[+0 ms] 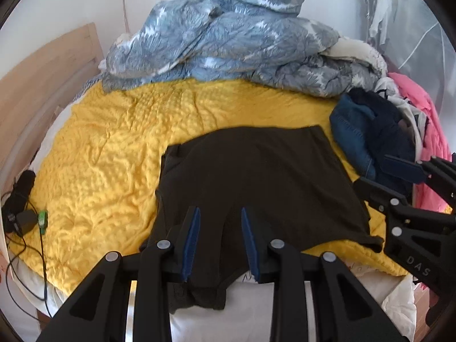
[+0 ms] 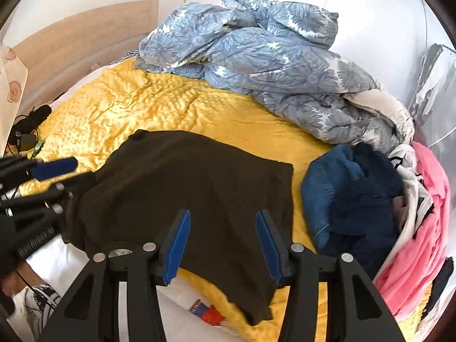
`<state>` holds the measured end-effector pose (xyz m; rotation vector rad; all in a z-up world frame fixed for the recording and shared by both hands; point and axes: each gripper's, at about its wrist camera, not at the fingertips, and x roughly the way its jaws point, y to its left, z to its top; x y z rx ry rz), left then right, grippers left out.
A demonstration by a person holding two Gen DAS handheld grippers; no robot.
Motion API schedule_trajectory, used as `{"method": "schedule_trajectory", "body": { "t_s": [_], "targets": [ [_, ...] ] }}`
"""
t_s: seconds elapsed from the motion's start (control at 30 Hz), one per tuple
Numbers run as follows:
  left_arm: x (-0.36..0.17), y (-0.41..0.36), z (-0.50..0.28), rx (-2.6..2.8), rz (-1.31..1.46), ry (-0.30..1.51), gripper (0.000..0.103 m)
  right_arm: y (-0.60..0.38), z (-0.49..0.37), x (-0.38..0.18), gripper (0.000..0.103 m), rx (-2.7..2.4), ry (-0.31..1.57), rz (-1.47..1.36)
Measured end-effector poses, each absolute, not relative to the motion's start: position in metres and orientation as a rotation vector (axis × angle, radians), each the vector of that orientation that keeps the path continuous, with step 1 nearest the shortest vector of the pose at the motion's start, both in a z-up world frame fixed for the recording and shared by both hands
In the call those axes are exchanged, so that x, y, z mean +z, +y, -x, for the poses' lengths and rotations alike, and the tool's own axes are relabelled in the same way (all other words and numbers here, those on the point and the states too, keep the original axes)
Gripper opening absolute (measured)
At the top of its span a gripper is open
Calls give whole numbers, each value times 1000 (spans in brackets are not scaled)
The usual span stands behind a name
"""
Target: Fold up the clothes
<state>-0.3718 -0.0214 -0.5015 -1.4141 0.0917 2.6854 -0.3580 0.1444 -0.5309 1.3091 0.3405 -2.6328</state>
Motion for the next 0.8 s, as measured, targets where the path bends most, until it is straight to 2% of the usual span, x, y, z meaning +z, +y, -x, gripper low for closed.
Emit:
{"method": "schedule_trajectory", "body": {
  "t_s": [0.5,0.67,0.8],
  "targets": [
    [-527,-60,373,2739,1568,67,35,159,354,-573,50,-2570,251,-1469],
    [-539,-80,372,2754,1640,61,40,172,354,-581,50,-2554,191,-1523],
    [-561,-103,365,2738,1754,56,42,188,352,-604,51,-2446,52,-1643]
  ]
}}
